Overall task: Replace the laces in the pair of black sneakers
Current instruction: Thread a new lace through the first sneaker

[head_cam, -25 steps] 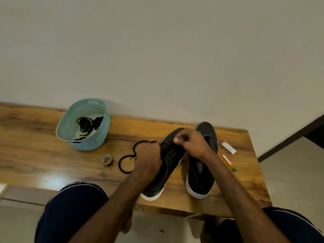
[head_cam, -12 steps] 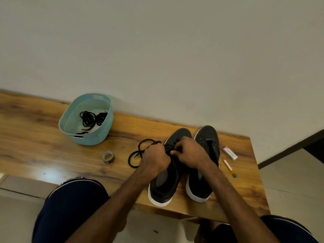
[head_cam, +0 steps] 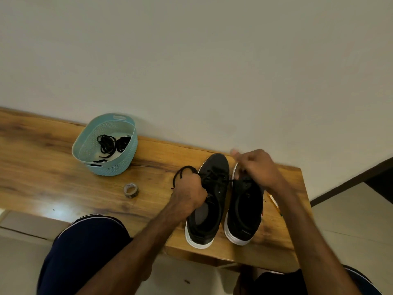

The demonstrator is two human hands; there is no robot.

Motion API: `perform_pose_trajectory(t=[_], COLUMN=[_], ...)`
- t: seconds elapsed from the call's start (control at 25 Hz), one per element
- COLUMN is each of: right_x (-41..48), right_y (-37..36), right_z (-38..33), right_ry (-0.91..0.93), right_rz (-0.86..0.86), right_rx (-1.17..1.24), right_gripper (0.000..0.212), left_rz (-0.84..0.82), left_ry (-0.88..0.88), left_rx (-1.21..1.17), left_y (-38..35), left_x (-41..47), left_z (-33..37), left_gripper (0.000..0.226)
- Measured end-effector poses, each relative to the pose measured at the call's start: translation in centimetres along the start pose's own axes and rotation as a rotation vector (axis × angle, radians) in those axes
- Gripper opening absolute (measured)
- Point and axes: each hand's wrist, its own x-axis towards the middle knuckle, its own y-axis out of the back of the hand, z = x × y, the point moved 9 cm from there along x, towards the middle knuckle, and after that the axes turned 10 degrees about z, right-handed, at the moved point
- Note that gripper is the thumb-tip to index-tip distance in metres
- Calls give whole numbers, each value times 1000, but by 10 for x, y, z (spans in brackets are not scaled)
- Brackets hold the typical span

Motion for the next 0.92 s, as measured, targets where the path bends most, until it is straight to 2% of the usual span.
perform_pose_trajectory(t=[0.04,0.08,0.12,0.24,0.36,0.44,0.56,0.6,0.64,0.68,0.72,0.76,0.84,0.92], right_x=[0,1,0,1,3,4,2,-1,-3,-5,-8,-10,-5,6], right_y=[-13,-30,-49,-90,-90,-60,34,62,80,89,91,89,69,37], right_z=[3,2,3,20,15,-10,-40,-41,-32,-17,2,20,33,37], right_ry=[60,125,161,144,132,133,94,66,18,-62,-152,-201,-148,-73], right_rz=[31,35,-1,-139,-92,-21,92,95,121,193,277,326,264,114], right_rx=[-331,-500,-549,-630,-472,-57,1030,1329,1468,1417,1193,854,178,-166], right_gripper=[42,31,25,31,16,10,23,22,22,25,26,26,22,20], left_rz=[-3,-8,-15,-26,-31,-26,-15,-20,-22,-24,-25,-22,43,128], left_ry=[-1,-2,-4,-15,-17,-15,4,9,11,9,3,-9,-83,-207], left_rx=[-1,-1,1,6,25,42,60,65,67,72,79,92,122,99], left_y=[0,-1,-1,-2,-1,-1,1,0,0,-1,-2,-3,-1,4], left_x=[0,0,-1,1,1,3,6,7,7,7,6,7,13,25], left_z=[2,2,3,4,3,0,-3,-4,-5,-4,-3,-2,7,24], left_gripper=[24,24,23,21,21,22,21,19,17,15,14,17,28,30])
